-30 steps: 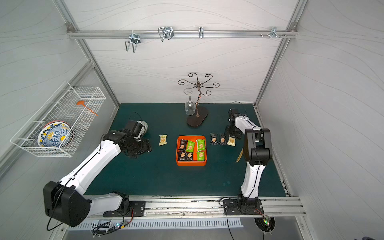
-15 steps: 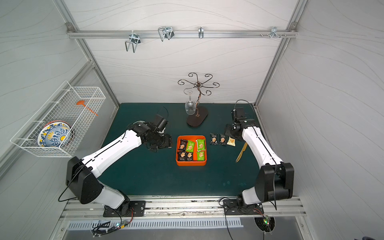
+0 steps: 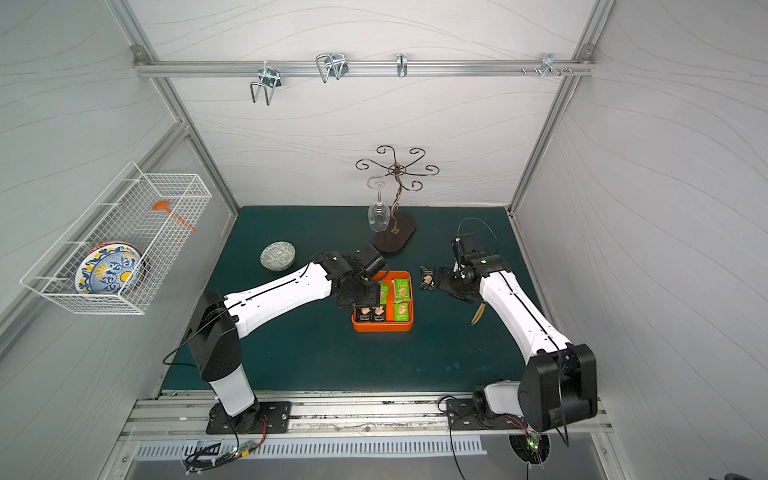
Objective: Take the cookies out of the storage box
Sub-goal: Pick up the cookie from the storage box.
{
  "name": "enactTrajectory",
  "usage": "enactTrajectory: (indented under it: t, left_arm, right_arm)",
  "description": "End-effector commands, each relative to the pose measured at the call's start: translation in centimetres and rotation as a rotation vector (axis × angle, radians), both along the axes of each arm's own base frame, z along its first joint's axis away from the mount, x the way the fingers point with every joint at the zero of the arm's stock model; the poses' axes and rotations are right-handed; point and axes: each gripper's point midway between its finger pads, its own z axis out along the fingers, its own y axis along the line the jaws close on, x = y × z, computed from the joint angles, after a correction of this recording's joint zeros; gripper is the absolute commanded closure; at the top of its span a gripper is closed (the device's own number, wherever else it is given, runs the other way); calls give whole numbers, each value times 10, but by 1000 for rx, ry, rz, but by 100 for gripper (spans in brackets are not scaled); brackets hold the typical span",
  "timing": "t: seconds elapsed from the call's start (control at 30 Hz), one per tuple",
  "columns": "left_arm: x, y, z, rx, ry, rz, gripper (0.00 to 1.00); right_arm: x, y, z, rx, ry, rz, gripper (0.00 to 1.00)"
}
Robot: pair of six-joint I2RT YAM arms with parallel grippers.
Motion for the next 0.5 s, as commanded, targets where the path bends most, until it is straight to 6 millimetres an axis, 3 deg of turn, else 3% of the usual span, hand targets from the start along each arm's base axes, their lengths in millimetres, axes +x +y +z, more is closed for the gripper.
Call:
enactTrajectory:
  t: [0.0,0.47]
  left_arm:
    - [9,-3,1,25,-35,63,33]
    - [24,-8,-46,124,-5,116,32]
  right_arm:
    - [-4,4,12,24,-32,31,30]
    - [-7,5,10,43,-48,84,30]
